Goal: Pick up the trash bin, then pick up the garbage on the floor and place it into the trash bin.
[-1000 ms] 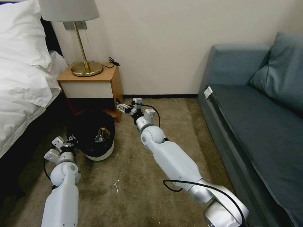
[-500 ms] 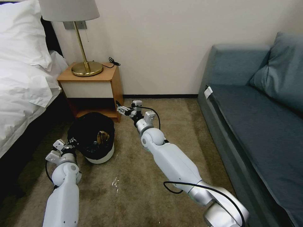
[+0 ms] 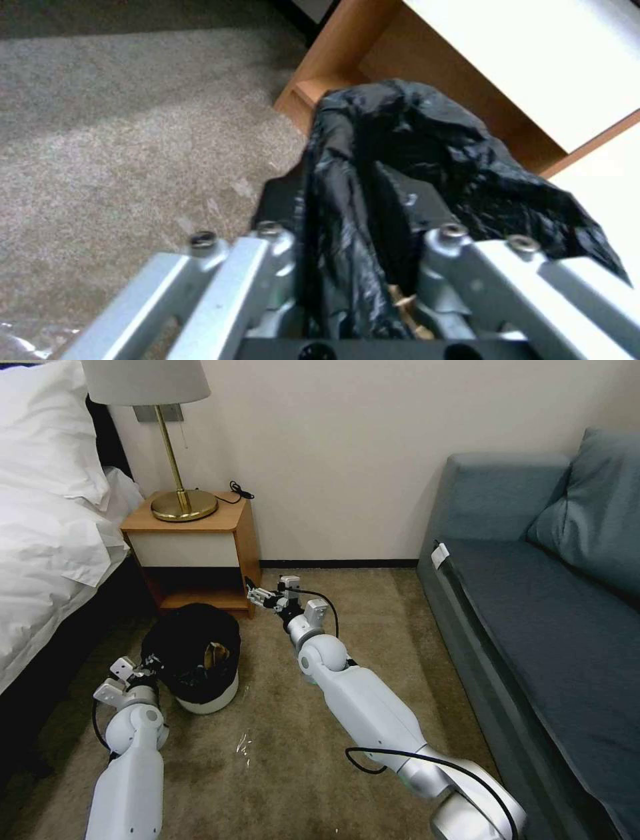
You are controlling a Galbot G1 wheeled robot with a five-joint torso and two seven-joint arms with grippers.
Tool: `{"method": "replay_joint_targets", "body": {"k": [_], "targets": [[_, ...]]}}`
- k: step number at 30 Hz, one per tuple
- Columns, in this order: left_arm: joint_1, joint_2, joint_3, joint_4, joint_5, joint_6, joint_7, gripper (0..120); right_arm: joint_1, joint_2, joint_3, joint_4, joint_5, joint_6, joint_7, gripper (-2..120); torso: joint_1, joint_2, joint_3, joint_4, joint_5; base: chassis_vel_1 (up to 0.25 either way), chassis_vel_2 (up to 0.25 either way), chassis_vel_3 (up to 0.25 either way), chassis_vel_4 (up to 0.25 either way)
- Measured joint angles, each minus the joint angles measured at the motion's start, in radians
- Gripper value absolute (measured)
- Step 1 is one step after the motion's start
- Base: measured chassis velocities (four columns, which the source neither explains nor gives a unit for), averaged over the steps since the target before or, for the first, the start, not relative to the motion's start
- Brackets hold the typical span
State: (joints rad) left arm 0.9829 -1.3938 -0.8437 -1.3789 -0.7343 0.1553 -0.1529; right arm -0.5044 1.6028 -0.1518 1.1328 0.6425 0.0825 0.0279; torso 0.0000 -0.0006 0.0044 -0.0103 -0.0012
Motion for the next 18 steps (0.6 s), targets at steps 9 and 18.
{"method": "replay_joint_targets", "body": {"k": [9, 18], "targets": [[0.021, 0.011, -0.001, -0.042, -0.027, 0.014, -0.021, 67, -0.015, -0.001, -0.002, 0.016, -0.009, 0.005, 0.019, 100, 0.0, 0.0, 0.0, -0.0001, 0.0002, 0.0, 0.0, 0.0, 0.0], [0.056, 0.029, 0.0, -0.106, -0.029, 0.031, -0.052, 97, -0.023, -0.006, -0.006, 0.034, -0.017, 0.005, 0.035, 100, 0.0, 0.0, 0.0, -0.0001, 0.0002, 0.0, 0.0, 0.0, 0.0]]}}
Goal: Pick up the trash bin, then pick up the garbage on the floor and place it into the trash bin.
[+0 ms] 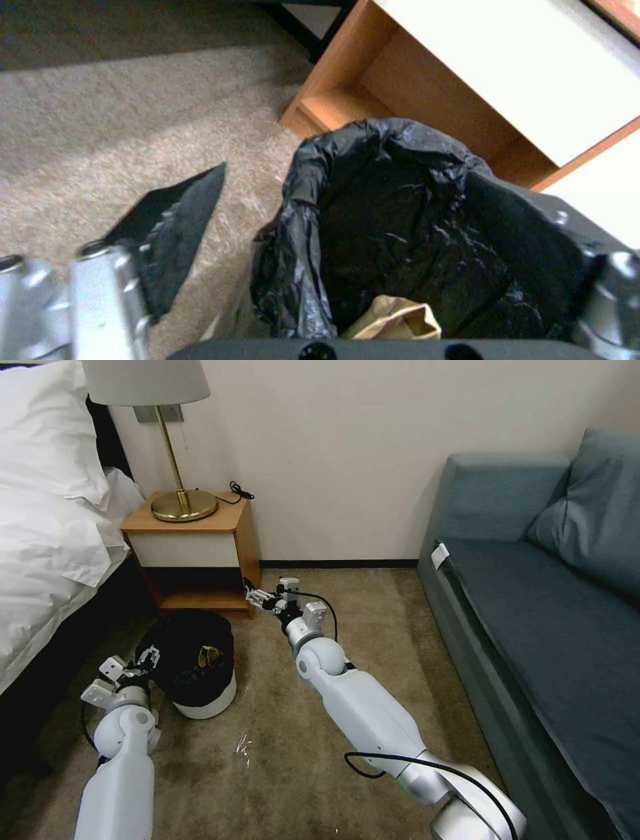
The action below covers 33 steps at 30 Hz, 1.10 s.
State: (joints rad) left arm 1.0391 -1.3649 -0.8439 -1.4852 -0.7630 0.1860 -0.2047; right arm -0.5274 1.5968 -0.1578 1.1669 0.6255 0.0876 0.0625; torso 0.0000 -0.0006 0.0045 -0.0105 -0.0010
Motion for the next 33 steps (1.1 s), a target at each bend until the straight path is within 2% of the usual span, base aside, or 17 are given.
{"method": "replay_joint_targets", "body": {"k": [10, 15, 17, 18, 20, 24, 29, 33], "targets": [[0.054, 0.052, 0.001, -0.088, 0.029, 0.015, -0.035, 100, -0.011, -0.011, -0.005, 0.024, -0.002, -0.002, 0.012, 100, 0.0, 0.0, 0.0, 0.0001, -0.0002, 0.0, 0.0, 0.0, 0.0], [0.076, 0.073, 0.001, -0.127, 0.085, 0.013, -0.038, 100, -0.022, -0.02, -0.005, 0.039, -0.01, -0.002, 0.031, 100, 0.0, 0.0, 0.0, 0.0001, -0.0002, 0.0, 0.0, 0.0, 0.0], [0.098, 0.101, 0.007, -0.176, 0.156, 0.006, -0.039, 100, -0.037, -0.035, -0.001, 0.058, -0.031, -0.014, 0.067, 100, 0.0, 0.0, 0.0, 0.0002, -0.0001, 0.0, 0.0, 0.0, 0.0], [0.098, 0.101, 0.007, -0.176, 0.156, 0.006, -0.039, 100, -0.037, -0.035, -0.001, 0.058, -0.031, -0.014, 0.067, 100, 0.0, 0.0, 0.0, 0.0002, -0.0001, 0.0, 0.0, 0.0, 0.0], [0.108, 0.129, 0.017, -0.217, 0.189, 0.004, -0.04, 100, -0.05, -0.052, 0.005, 0.079, -0.042, -0.031, 0.099, 100, 0.0, 0.0, 0.0, 0.0002, 0.0, 0.0, 0.0, 0.0, 0.0], [0.109, 0.166, 0.035, -0.267, 0.202, 0.013, -0.052, 100, -0.07, -0.081, 0.021, 0.109, -0.049, -0.055, 0.145, 100, 0.0, 0.0, 0.0, -0.0002, 0.0002, 0.0, 0.0, 0.0, 0.0], [0.115, 0.192, 0.058, -0.281, 0.221, 0.011, -0.037, 100, -0.086, -0.11, 0.043, 0.126, -0.06, -0.078, 0.187, 100, 0.0, 0.0, 0.0, 0.0001, 0.0001, 0.0, 0.0, 0.0, 0.0], [0.116, 0.212, 0.085, -0.287, 0.23, -0.001, -0.002, 100, -0.102, -0.139, 0.069, 0.139, -0.067, -0.105, 0.21, 100, 0.0, 0.0, 0.0, 0.0, 0.0001, 0.0, 0.0, 0.0, 0.0]]}}
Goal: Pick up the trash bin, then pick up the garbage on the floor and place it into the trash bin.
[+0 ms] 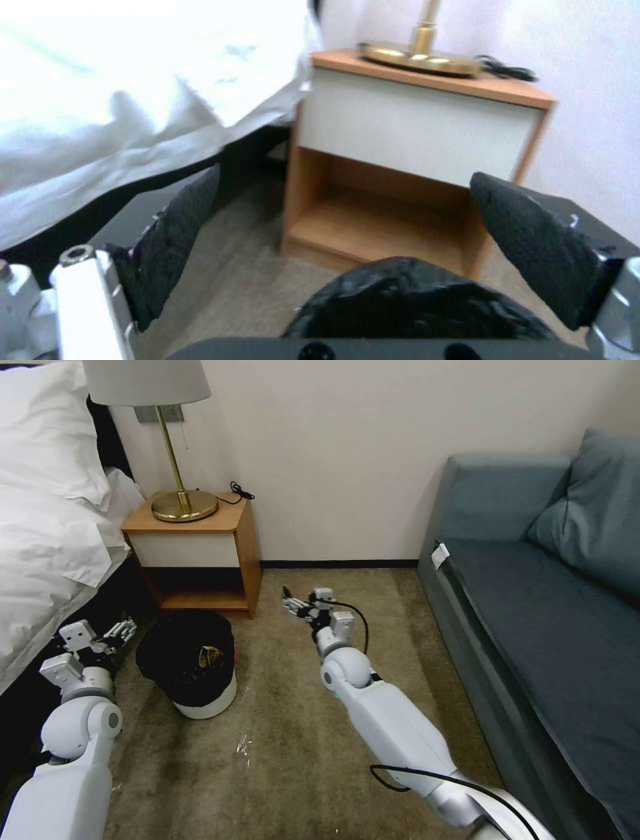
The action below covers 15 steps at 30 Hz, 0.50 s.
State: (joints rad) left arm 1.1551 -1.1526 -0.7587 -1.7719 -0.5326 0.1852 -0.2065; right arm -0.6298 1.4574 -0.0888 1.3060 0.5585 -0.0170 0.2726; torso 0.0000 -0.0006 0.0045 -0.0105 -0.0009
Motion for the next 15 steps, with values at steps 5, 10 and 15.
{"method": "replay_joint_targets", "body": {"k": [5, 10, 15], "targets": [[-0.013, 0.04, 0.058, 0.011, 0.017, -0.017, 0.047, 100, -0.027, -0.028, 0.043, 0.022, 0.006, -0.02, 0.01, 100, 0.0, 0.0, 0.0, 0.0002, -0.0001, 0.0, 0.0, 0.0, 0.0], [-0.02, 0.071, 0.099, 0.028, 0.018, -0.032, 0.082, 100, -0.035, -0.028, 0.058, 0.032, 0.017, -0.023, 0.01, 100, 0.0, 0.0, 0.0, 0.0001, -0.0002, 0.0, 0.0, 0.0, 0.0], [-0.034, 0.109, 0.143, 0.048, -0.002, -0.043, 0.103, 100, -0.036, -0.001, 0.069, 0.029, 0.016, -0.022, 0.009, 100, 0.0, 0.0, 0.0, 0.0002, -0.0002, 0.0, 0.0, 0.0, 0.0]]}}
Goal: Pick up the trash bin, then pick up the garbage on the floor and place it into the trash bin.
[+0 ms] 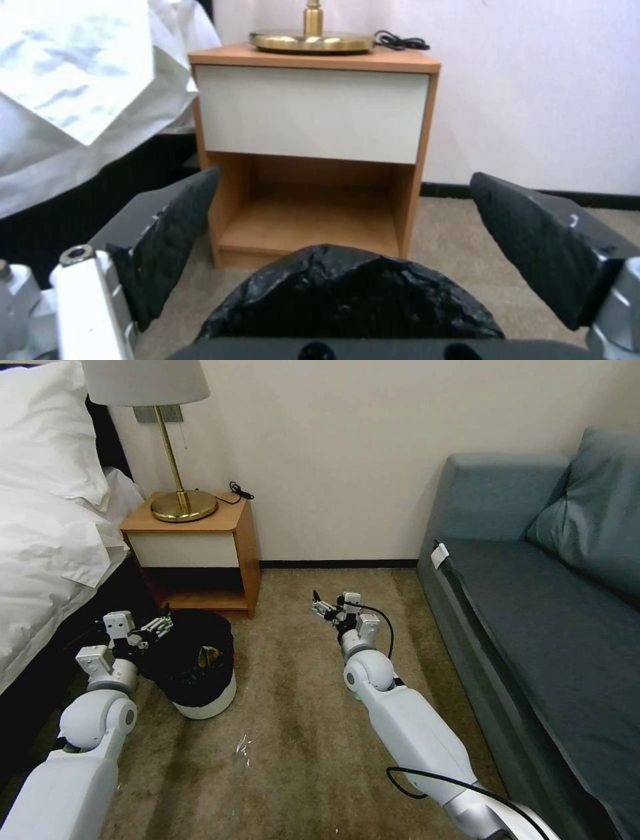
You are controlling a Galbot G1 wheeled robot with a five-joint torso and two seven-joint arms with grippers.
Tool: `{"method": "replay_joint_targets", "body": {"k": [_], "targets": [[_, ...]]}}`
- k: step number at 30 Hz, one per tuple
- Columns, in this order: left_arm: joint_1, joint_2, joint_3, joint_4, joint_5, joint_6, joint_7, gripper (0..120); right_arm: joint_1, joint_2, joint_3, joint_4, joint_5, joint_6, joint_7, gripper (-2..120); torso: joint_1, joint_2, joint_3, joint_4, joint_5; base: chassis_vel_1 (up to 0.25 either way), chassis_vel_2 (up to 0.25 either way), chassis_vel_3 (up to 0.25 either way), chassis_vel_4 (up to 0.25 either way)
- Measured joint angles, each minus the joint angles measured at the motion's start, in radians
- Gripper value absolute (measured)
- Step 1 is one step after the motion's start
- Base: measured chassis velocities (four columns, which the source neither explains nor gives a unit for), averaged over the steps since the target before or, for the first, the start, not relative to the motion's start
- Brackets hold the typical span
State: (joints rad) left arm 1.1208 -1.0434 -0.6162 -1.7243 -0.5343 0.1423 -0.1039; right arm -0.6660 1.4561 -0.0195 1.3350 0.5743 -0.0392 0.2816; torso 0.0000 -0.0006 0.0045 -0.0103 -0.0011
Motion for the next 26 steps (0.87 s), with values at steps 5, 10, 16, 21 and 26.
{"method": "replay_joint_targets", "body": {"k": [5, 10, 16, 21, 26], "targets": [[-0.008, 0.009, 0.01, 0.0, -0.019, 0.0, -0.009, 100, 0.003, 0.019, 0.004, -0.01, -0.006, -0.003, 0.006, 100, 0.0, 0.0, 0.0, 0.0, 0.0001, 0.0, 0.0, 0.0, 0.0], [-0.008, 0.009, 0.01, 0.0, -0.022, 0.002, -0.012, 100, 0.004, 0.021, 0.004, -0.012, -0.007, -0.003, 0.007, 100, 0.0, 0.0, 0.0, -0.0001, 0.0, 0.0, 0.0, 0.0, 0.0], [-0.008, 0.008, 0.009, 0.0, -0.022, 0.002, -0.013, 100, 0.004, 0.021, 0.004, -0.012, -0.007, -0.003, 0.007, 100, 0.0, 0.0, 0.0, -0.0001, 0.0, 0.0, 0.0, 0.0, 0.0], [-0.008, 0.008, 0.008, 0.0, -0.022, 0.002, -0.014, 100, 0.005, 0.021, 0.004, -0.012, -0.007, -0.003, 0.007, 100, 0.0, 0.0, 0.0, -0.0001, 0.0, 0.0, 0.0, 0.0, 0.0], [-0.008, 0.007, 0.008, 0.0, -0.022, 0.003, -0.014, 100, 0.005, 0.021, 0.004, -0.013, -0.007, -0.003, 0.007, 100, 0.0, 0.0, 0.0, -0.0001, 0.0, 0.0, 0.0, 0.0, 0.0]]}}
